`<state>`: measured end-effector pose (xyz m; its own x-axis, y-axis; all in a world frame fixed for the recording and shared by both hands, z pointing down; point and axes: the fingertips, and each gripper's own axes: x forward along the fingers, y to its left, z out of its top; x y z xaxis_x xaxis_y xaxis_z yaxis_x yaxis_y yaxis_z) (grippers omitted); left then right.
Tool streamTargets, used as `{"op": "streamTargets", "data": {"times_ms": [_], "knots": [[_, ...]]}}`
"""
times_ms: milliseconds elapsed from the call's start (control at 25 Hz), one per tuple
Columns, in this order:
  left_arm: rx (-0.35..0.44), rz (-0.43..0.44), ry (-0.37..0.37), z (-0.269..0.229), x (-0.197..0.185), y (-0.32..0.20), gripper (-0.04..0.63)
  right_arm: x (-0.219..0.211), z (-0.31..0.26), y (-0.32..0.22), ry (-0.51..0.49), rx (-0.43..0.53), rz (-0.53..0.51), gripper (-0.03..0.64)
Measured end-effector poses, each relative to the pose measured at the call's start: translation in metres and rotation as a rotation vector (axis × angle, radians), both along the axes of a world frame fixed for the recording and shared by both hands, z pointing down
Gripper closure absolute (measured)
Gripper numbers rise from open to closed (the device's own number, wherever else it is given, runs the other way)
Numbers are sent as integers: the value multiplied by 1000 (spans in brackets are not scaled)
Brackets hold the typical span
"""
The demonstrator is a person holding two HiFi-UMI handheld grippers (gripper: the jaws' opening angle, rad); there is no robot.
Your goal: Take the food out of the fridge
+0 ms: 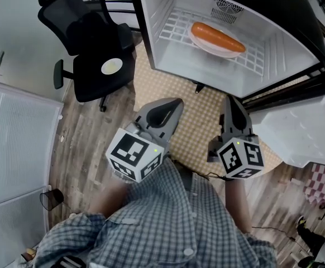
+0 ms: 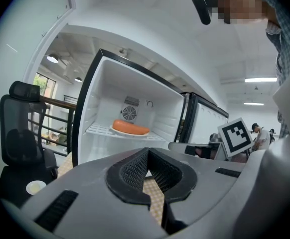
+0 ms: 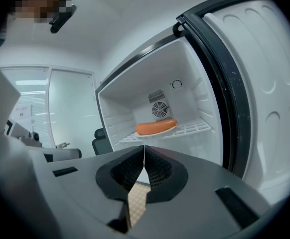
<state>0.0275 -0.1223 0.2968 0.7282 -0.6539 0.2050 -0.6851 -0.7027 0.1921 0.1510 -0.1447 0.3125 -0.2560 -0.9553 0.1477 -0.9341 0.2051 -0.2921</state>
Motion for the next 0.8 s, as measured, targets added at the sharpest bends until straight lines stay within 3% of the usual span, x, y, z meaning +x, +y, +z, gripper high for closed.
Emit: {"op": "streamTargets", "data": {"times_ms": [400,800], "knots": [[-1,-15,6,1,-17,-7,591,0,7,-52,-451,-76,38,606],[-3,-27,3,3,-27,-8,591,-6,15,-99,-640,-118,57,604]]}}
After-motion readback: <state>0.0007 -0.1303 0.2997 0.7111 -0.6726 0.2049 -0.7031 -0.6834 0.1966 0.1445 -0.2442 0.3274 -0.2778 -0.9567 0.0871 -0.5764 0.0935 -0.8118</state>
